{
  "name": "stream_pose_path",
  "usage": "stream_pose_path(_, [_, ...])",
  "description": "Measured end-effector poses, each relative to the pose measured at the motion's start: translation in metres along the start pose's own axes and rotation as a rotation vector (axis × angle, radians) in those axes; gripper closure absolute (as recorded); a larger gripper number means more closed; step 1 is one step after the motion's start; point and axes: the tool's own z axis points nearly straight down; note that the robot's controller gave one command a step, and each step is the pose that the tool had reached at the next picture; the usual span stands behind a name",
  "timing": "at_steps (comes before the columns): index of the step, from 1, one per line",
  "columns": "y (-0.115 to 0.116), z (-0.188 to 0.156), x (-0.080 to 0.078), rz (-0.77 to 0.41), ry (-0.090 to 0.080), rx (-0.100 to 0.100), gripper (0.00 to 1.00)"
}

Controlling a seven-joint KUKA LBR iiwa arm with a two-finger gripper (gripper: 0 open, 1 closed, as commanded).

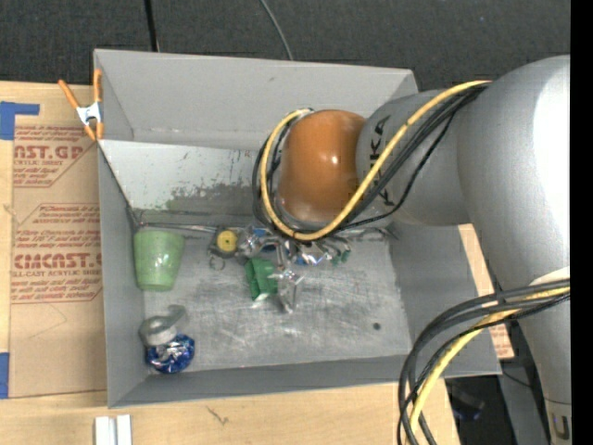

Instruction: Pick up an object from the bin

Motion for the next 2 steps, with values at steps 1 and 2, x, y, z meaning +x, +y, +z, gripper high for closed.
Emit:
stream_pose_path(1, [-0.001,-0.003,-0.004,0.001,-0.014,0.004,1.00])
stream_pose_path(2, [0.007,-0.235,-0.015,-0.165,-0.006,0.002,1.00])
